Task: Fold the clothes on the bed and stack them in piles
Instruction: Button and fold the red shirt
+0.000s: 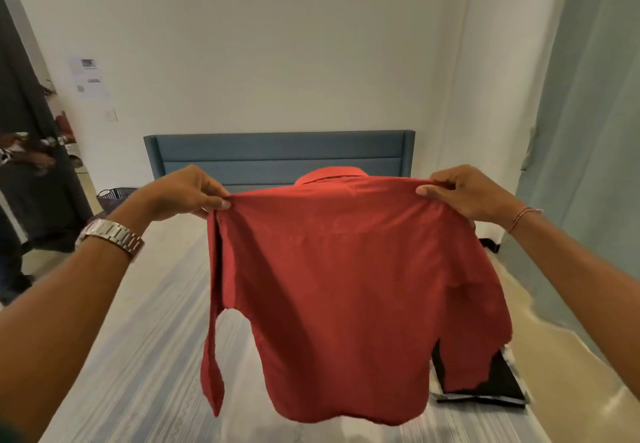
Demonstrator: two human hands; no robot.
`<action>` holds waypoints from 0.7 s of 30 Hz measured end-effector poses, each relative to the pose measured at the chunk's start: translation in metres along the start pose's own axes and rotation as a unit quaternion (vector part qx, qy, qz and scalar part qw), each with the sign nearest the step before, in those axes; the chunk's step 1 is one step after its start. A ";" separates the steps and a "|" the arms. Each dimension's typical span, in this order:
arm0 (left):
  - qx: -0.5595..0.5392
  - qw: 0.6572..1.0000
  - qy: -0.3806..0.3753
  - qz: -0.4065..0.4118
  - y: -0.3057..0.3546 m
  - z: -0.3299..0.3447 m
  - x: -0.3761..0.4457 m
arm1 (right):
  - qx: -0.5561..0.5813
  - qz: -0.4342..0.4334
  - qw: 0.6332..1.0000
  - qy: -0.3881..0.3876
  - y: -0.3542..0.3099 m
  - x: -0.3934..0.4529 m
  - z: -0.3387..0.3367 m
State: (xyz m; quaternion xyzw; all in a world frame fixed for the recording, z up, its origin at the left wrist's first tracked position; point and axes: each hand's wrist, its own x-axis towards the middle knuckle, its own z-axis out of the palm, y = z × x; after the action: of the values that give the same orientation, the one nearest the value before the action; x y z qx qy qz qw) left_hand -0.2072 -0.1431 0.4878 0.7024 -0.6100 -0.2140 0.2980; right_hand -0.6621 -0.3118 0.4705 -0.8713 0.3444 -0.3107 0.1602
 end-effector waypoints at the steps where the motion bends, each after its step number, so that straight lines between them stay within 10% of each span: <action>1: -0.013 1.000 -0.003 0.004 -0.001 -0.002 -0.003 | 0.001 -0.007 1.000 -0.003 -0.002 -0.003 0.000; 10: 0.144 0.954 0.242 0.107 0.011 0.046 -0.041 | -0.116 -0.057 0.979 0.160 -0.001 -0.052 0.013; 21: -0.053 0.953 0.268 0.134 0.026 0.064 -0.162 | -0.114 -0.057 0.976 0.178 -0.037 -0.142 -0.009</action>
State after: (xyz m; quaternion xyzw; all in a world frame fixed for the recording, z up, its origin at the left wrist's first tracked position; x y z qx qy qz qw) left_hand -0.2957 0.0037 0.4487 0.6291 -0.5836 -0.0079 0.5134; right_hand -0.7307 -0.1863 0.4344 -0.8328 0.3507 -0.4278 -0.0222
